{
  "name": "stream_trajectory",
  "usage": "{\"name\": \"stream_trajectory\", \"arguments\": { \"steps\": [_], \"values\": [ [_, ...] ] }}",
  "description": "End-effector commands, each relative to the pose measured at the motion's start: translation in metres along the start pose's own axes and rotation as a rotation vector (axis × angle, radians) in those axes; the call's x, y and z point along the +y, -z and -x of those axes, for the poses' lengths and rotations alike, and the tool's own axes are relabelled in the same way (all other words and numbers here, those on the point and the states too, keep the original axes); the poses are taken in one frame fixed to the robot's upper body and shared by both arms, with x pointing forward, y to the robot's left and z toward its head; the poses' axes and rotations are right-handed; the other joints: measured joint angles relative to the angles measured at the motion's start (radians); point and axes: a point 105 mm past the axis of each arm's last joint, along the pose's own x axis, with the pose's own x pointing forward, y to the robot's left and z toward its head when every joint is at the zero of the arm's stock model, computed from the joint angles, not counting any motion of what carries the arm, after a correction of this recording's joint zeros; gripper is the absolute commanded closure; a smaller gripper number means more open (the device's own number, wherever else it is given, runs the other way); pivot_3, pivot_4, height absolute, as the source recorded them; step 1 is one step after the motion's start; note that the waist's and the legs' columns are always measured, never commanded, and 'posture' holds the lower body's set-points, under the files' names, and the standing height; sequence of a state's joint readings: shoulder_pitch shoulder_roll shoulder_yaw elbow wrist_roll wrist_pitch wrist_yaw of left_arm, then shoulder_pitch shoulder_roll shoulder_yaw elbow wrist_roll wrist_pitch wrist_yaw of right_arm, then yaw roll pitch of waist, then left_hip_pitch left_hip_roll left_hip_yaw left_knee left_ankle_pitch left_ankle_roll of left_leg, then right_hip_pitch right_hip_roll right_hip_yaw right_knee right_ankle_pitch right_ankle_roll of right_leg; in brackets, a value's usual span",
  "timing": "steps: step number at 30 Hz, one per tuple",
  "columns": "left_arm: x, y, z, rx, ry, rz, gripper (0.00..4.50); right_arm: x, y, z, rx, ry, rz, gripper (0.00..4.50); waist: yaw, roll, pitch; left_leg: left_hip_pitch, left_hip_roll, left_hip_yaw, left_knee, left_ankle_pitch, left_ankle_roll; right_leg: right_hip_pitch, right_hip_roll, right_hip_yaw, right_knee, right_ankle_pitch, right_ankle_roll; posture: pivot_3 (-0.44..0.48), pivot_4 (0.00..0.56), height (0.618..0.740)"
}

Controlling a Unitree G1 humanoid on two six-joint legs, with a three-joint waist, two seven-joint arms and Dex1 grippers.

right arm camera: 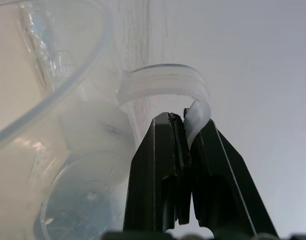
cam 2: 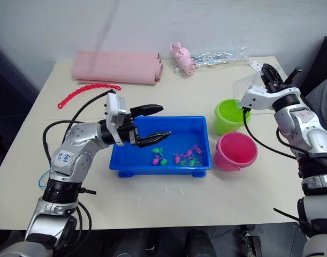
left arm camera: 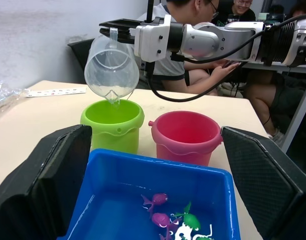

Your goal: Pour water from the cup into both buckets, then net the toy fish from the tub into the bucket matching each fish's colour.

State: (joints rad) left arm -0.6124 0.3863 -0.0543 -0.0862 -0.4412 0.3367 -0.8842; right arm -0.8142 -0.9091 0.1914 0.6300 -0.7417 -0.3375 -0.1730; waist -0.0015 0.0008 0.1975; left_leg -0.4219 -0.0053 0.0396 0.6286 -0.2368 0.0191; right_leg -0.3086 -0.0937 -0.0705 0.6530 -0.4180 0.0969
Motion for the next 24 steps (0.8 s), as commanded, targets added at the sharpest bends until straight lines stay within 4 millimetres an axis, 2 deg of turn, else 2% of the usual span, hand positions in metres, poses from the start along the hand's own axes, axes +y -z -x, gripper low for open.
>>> {"name": "stream_trajectory", "arguments": {
  "steps": [1,5,9,13,18,21,23,24],
  "values": [
    [0.002,-0.009,0.001,-0.031,0.006,-0.028,0.0,-0.027,0.005,0.001,-0.029,0.084,0.057,4.45,0.0,0.0,0.0,0.0,0.0,0.0,0.0,0.0,0.0,0.0,0.0,0.0,0.0,0.0,0.0,0.0,0.15,0.74],
    [-0.004,-0.016,0.0,-0.108,0.033,0.005,0.0,-0.031,0.005,0.005,-0.069,0.079,0.09,4.45,-0.001,0.0,0.0,0.0,0.0,0.0,0.0,0.0,0.0,0.0,0.0,0.0,0.0,0.0,0.0,0.0,0.15,0.74],
    [-0.007,-0.012,0.001,-0.087,0.039,-0.003,0.0,-0.029,0.005,0.006,-0.064,0.075,0.073,4.45,-0.001,0.0,0.0,0.0,0.0,0.0,0.0,0.0,0.0,0.0,0.0,0.0,0.0,0.0,0.0,0.0,0.15,0.74],
    [-0.002,-0.011,0.002,-0.08,0.029,-0.014,0.0,-0.023,0.007,0.006,-0.023,0.07,0.012,4.45,-0.002,0.0,0.0,0.0,0.0,0.0,0.0,0.0,0.0,0.0,0.0,0.0,0.0,0.0,0.0,0.0,0.15,0.74],
    [-0.009,-0.012,0.005,-0.07,0.098,-0.009,0.0,-0.021,0.022,0.012,0.08,0.044,-0.255,4.45,0.001,0.0,0.0,0.0,0.0,0.0,0.0,0.0,0.0,0.0,0.0,-0.001,0.0,0.0,0.0,0.0,0.15,0.74],
    [-0.011,-0.014,0.007,-0.076,0.124,-0.005,0.0,-0.023,0.034,0.021,0.13,0.051,-0.553,4.45,0.004,0.0,0.0,-0.001,0.0,-0.001,0.001,0.0,0.0,0.0,0.0,-0.002,0.0,0.0,0.0,0.0,0.15,0.74],
    [-0.015,-0.021,0.009,-0.116,0.163,0.017,0.0,-0.024,0.041,0.029,0.158,0.048,-0.717,4.45,0.004,0.0,0.0,-0.001,0.0,-0.001,0.001,0.0,0.0,0.001,0.0,-0.002,0.0,0.0,0.0,0.0,0.15,0.74],
    [-0.013,-0.029,0.012,-0.152,0.165,0.038,0.0,-0.028,0.053,0.039,0.206,0.075,-0.785,4.45,0.005,0.0,0.0,-0.001,0.0,-0.002,0.001,0.0,0.0,0.001,0.0,-0.003,0.0,0.0,0.0,0.0,0.15,0.74]
  ]
}}
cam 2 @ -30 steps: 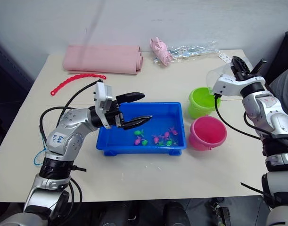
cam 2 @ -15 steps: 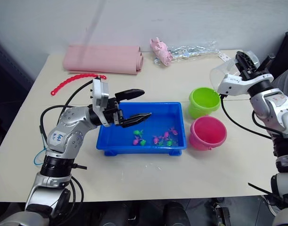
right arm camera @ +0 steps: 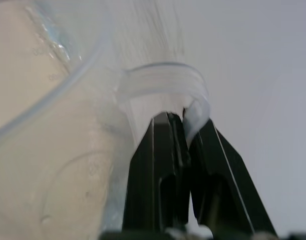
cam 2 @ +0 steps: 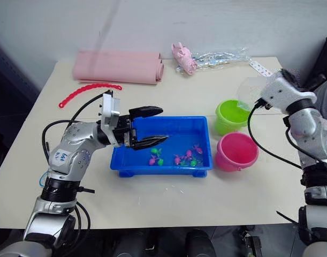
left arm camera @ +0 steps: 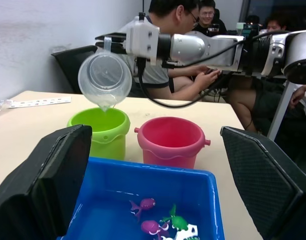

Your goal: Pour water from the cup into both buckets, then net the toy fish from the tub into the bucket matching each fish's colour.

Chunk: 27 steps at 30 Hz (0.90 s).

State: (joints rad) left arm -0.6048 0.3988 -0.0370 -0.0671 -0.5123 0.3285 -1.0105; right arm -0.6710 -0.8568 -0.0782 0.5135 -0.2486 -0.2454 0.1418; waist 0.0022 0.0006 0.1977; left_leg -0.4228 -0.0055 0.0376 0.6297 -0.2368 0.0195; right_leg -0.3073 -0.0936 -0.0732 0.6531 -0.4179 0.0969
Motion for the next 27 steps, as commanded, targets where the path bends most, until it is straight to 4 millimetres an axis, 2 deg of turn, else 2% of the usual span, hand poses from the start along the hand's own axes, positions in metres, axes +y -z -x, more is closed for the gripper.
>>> {"name": "stream_trajectory", "arguments": {
  "steps": [1,3,6,8,11,14,15,17,20,27],
  "values": [
    [-0.003,-0.031,0.005,-0.126,0.047,0.009,0.0,-0.039,0.011,0.018,0.051,0.101,-0.261,4.45,0.004,0.0,0.0,0.0,0.0,0.0,0.0,0.0,0.0,0.0,0.0,0.0,0.0,0.0,0.0,0.0,0.15,0.74],
    [-0.001,-0.038,0.01,-0.134,0.06,0.023,0.0,-0.053,0.033,0.038,0.135,0.172,-0.46,4.45,0.01,0.0,0.0,0.0,0.0,-0.001,0.0,0.0,0.0,0.0,0.0,-0.001,0.0,0.0,0.0,0.0,0.15,0.74],
    [-0.008,-0.039,0.016,-0.096,0.112,0.007,0.0,-0.058,0.063,0.075,0.246,0.259,-0.747,4.45,0.018,0.0,0.0,0.0,0.0,-0.001,0.0,0.0,0.0,0.001,0.0,-0.001,0.0,0.0,0.0,0.0,0.15,0.74],
    [-0.013,-0.04,0.018,-0.082,0.149,0.014,0.0,-0.052,0.076,0.094,0.316,0.293,-0.894,4.45,0.021,0.0,0.0,0.0,0.0,-0.001,0.0,0.0,0.0,0.001,0.0,-0.001,0.0,0.0,0.0,0.0,0.15,0.74],
    [-0.018,-0.046,0.018,-0.091,0.188,0.089,0.0,-0.033,0.094,0.12,0.361,0.309,-0.98,4.45,0.02,0.0,0.0,0.001,0.0,-0.001,0.0,0.0,0.0,0.001,0.0,0.0,0.0,0.0,0.0,0.0,0.15,0.74],
    [-0.02,-0.044,0.016,-0.075,0.206,0.119,0.0,-0.003,0.105,0.13,0.379,0.247,-1.028,4.45,0.018,0.0,0.0,0.002,0.0,0.0,0.0,0.001,0.001,0.002,0.0,0.001,0.0,0.0,0.0,0.0,0.15,0.74],
    [-0.027,-0.038,0.016,-0.041,0.25,0.127,0.0,0.008,0.108,0.133,0.389,0.22,-1.019,4.45,0.015,0.0,0.0,0.002,0.0,0.0,0.0,0.001,0.001,0.002,0.0,0.002,0.0,0.0,0.0,0.0,0.15,0.74],
    [-0.035,-0.031,0.016,0.0,0.3,0.13,0.0,0.014,0.112,0.137,0.371,0.259,-1.014,4.45,0.009,0.0,0.0,0.003,0.0,0.001,-0.001,0.001,0.001,0.001,0.001,0.003,0.001,0.0,0.0,0.0,0.15,0.74],
    [-0.041,-0.024,0.016,0.025,0.327,0.137,0.0,0.036,0.119,0.137,0.408,0.211,-1.031,4.45,0.0,0.0,0.0,0.003,0.0,0.001,-0.002,0.001,0.001,0.001,0.001,0.003,0.001,0.0,0.0,0.0,0.15,0.74],
    [-0.039,-0.013,0.014,0.064,0.294,0.084,0.0,0.058,0.129,0.131,0.424,0.227,-1.054,4.45,-0.003,0.0,0.0,0.003,0.0,0.001,-0.001,0.001,0.001,0.001,0.001,0.003,0.0,0.0,0.0,0.0,0.15,0.74]
  ]
}}
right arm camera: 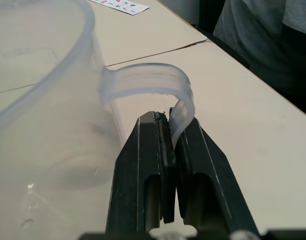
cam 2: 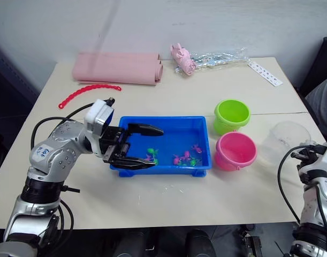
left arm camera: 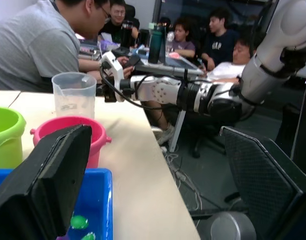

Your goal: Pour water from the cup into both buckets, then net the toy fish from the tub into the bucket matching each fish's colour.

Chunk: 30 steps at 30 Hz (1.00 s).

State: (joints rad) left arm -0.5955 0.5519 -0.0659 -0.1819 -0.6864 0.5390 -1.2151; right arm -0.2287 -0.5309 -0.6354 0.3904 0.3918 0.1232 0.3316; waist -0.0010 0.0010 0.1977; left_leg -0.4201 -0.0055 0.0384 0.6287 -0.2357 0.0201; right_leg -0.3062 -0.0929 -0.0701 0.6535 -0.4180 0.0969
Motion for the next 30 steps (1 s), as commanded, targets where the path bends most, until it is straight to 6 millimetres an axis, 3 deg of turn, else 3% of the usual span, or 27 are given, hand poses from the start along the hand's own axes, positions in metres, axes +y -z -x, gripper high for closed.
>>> {"name": "stream_trajectory", "arguments": {
  "steps": [1,10,13,20,26,30],
  "values": [
    [0.0,-0.002,-0.001,0.003,-0.016,-0.066,0.0,0.003,-0.002,-0.004,-0.053,0.008,-0.007,4.45,0.001,0.0,0.0,0.0,0.0,0.0,0.0,0.0,0.0,0.0,0.0,0.0,0.0,0.0,0.0,0.0,0.15,0.74],
    [-0.005,0.006,-0.003,0.025,-0.021,-0.086,0.0,0.012,0.02,-0.005,-0.009,-0.002,-0.054,4.45,0.0,0.0,0.0,0.0,0.0,0.0,0.0,0.0,0.0,0.0,0.0,0.0,0.0,0.0,0.0,0.0,0.15,0.74],
    [-0.003,0.003,-0.002,0.024,-0.036,-0.089,0.0,0.012,0.013,-0.002,-0.027,-0.026,-0.046,3.43,0.001,0.0,0.0,0.0,0.0,-0.001,0.0,0.0,0.0,0.0,0.0,0.0,0.0,0.0,0.0,0.0,0.15,0.74],
    [0.0,0.006,0.007,0.037,-0.05,-0.069,0.0,0.004,0.011,0.028,0.027,-0.08,0.028,0.02,0.003,0.0,0.0,0.0,0.0,-0.001,-0.001,0.0,0.0,0.0,0.0,0.0,0.0,0.0,0.0,0.0,0.15,0.74],
    [0.006,0.012,0.014,0.046,-0.093,-0.073,0.0,-0.008,-0.001,0.064,0.05,-0.085,0.099,0.02,0.003,0.0,0.0,0.0,0.0,-0.001,-0.001,0.0,0.0,0.0,0.0,0.0,0.0,0.0,0.0,0.0,0.15,0.74],
    [0.014,0.012,0.028,0.046,-0.176,-0.072,0.0,-0.002,-0.026,0.088,0.017,-0.201,0.214,0.02,0.006,0.0,0.0,0.0,0.0,-0.001,-0.001,0.0,0.0,0.0,-0.001,0.0,-0.001,0.0,0.0,0.0,0.15,0.74]
  ]
}}
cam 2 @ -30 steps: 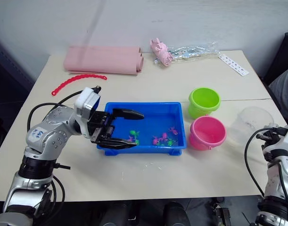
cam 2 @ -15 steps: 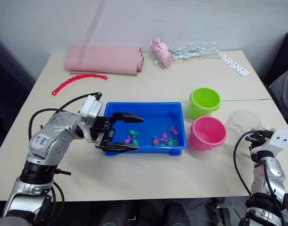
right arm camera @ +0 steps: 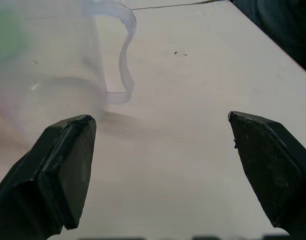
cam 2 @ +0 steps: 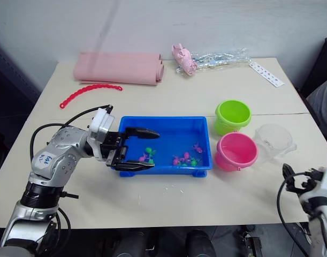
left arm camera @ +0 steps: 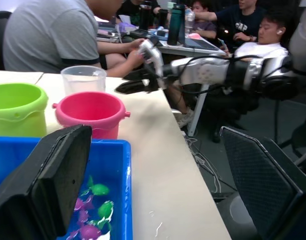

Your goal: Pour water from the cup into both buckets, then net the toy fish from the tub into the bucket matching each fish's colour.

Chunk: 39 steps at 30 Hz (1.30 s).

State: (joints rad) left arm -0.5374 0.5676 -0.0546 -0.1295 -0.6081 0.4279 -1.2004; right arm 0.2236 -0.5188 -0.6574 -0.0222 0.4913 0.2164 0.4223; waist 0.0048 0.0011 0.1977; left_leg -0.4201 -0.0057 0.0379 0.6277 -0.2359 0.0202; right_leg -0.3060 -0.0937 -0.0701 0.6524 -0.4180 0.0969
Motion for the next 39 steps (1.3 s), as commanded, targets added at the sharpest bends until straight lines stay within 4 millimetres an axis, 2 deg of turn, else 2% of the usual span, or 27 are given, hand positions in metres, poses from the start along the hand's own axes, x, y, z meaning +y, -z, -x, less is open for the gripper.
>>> {"name": "stream_trajectory", "arguments": {
  "steps": [1,5,6,9,13,16,18,20,21,23,26,29,32,34,36,39],
  "values": [
    [0.012,-0.003,0.02,0.004,-0.129,-0.032,0.0,0.009,-0.049,0.018,-0.119,-0.117,0.175,0.02,0.0,0.0,0.0,0.0,0.0,0.0,0.0,0.0,0.0,0.0,0.0,0.0,-0.001,0.0,0.0,0.0,0.15,0.74],
    [0.022,0.011,0.046,0.059,-0.292,-0.05,0.0,0.041,-0.088,0.023,-0.168,-0.3,0.327,0.02,-0.012,0.0,0.0,0.003,0.0,0.002,-0.001,0.0,0.0,0.001,0.0,0.002,-0.005,0.0,0.0,0.0,0.15,0.74],
    [0.025,0.012,0.054,0.042,-0.354,-0.047,0.0,0.058,-0.102,0.025,-0.23,-0.403,0.353,0.02,-0.012,0.0,0.0,0.004,0.0,0.003,-0.002,0.0,0.0,0.001,0.0,0.003,-0.005,0.0,0.0,0.0,0.15,0.74],
    [0.034,0.011,0.082,-0.011,-0.55,-0.051,0.0,0.095,-0.114,0.033,-0.27,-0.641,0.418,0.02,-0.005,-0.002,0.001,0.007,0.001,0.004,-0.004,0.0,0.0,0.003,0.0,0.004,-0.004,0.0,0.0,0.0,0.15,0.74],
    [0.029,0.015,0.125,0.003,-0.776,-0.103,0.0,0.132,-0.116,0.039,-0.325,-0.862,0.441,0.02,-0.003,-0.005,0.0,0.007,0.001,0.003,-0.005,-0.001,0.0,0.003,0.0,0.003,-0.006,0.0,0.0,0.0,0.15,0.74],
    [0.001,0.035,0.162,0.087,-0.923,-0.073,0.0,0.163,-0.107,0.042,-0.36,-1.024,0.446,0.02,-0.007,-0.006,0.0,0.007,0.0,0.003,-0.005,-0.001,0.001,0.004,-0.001,0.003,-0.007,0.001,0.001,0.0,0.15,0.74],
    [-0.014,0.039,0.193,0.12,-1.092,-0.08,0.0,0.177,-0.103,0.044,-0.391,-1.095,0.415,0.02,-0.011,-0.008,0.001,0.007,0.0,0.004,-0.005,-0.002,0.001,0.004,-0.001,0.004,-0.008,0.001,0.001,0.0,0.15,0.74],
    [-0.029,0.043,0.228,0.167,-1.282,-0.094,0.0,0.188,-0.098,0.047,-0.407,-1.17,0.408,0.02,-0.008,-0.01,0.002,0.008,0.001,0.003,-0.005,-0.002,0.0,0.004,-0.001,0.003,-0.008,0.001,0.001,0.0,0.15,0.74],
    [-0.034,0.045,0.238,0.188,-1.336,-0.104,0.0,0.19,-0.097,0.048,-0.412,-1.193,0.409,0.02,-0.005,-0.01,0.002,0.008,0.001,0.002,-0.004,-0.002,0.0,0.004,-0.001,0.002,-0.007,0.001,0.001,0.0,0.15,0.74],
    [-0.063,0.054,0.261,0.222,-1.479,-0.078,0.0,0.196,-0.094,0.051,-0.441,-1.268,0.41,0.02,0.0,-0.011,0.002,0.009,0.001,0.001,-0.003,-0.002,0.0,0.006,-0.002,0.002,-0.007,0.001,0.001,0.0,0.15,0.74],
    [-0.095,0.062,0.274,0.237,-1.601,-0.022,0.0,0.198,-0.093,0.049,-0.477,-1.291,0.401,0.02,-0.006,-0.012,0.002,0.016,0.001,0.001,-0.001,-0.012,0.005,0.017,-0.003,0.001,-0.015,0.001,0.002,0.0,0.15,0.74],
    [-0.143,0.08,0.287,0.253,-1.775,0.12,0.0,0.205,-0.086,0.053,-0.478,-1.388,0.411,0.02,-0.006,-0.016,0.0,0.015,0.001,0.001,0.001,-0.017,0.007,0.018,-0.003,0.002,-0.018,0.001,0.002,0.0,0.15,0.74],
    [-0.168,0.082,0.297,0.261,-1.899,0.16,0.0,0.207,-0.081,0.054,-0.473,-1.435,0.404,0.02,-0.002,-0.018,-0.001,0.015,0.002,0.001,0.001,-0.018,0.007,0.019,-0.003,0.001,-0.021,0.001,0.002,0.0,0.15,0.74],
    [-0.176,0.082,0.299,0.28,-1.938,0.198,0.0,0.206,-0.076,0.058,-0.489,-1.498,0.396,0.02,0.003,-0.018,-0.001,0.015,0.002,0.0,0.001,-0.019,0.008,0.02,-0.003,-0.001,-0.022,0.001,0.002,0.0,0.15,0.74],
    [-0.171,0.079,0.294,0.259,-1.936,0.202,0.0,0.205,-0.073,0.059,-0.498,-1.518,0.395,0.02,0.007,-0.018,-0.001,0.015,0.002,0.0,0.002,-0.02,0.01,0.022,-0.003,-0.001,-0.024,0.001,0.002,0.0,0.15,0.74],
    [-0.148,0.079,0.285,0.236,-1.938,0.24,0.0,0.206,-0.074,0.062,-0.514,-1.549,0.377,0.02,0.015,-0.018,-0.001,0.015,0.002,0.0,0.003,-0.02,0.011,0.023,-0.003,-0.001,-0.025,0.001,0.002,0.0,0.15,0.74]
  ]
}}
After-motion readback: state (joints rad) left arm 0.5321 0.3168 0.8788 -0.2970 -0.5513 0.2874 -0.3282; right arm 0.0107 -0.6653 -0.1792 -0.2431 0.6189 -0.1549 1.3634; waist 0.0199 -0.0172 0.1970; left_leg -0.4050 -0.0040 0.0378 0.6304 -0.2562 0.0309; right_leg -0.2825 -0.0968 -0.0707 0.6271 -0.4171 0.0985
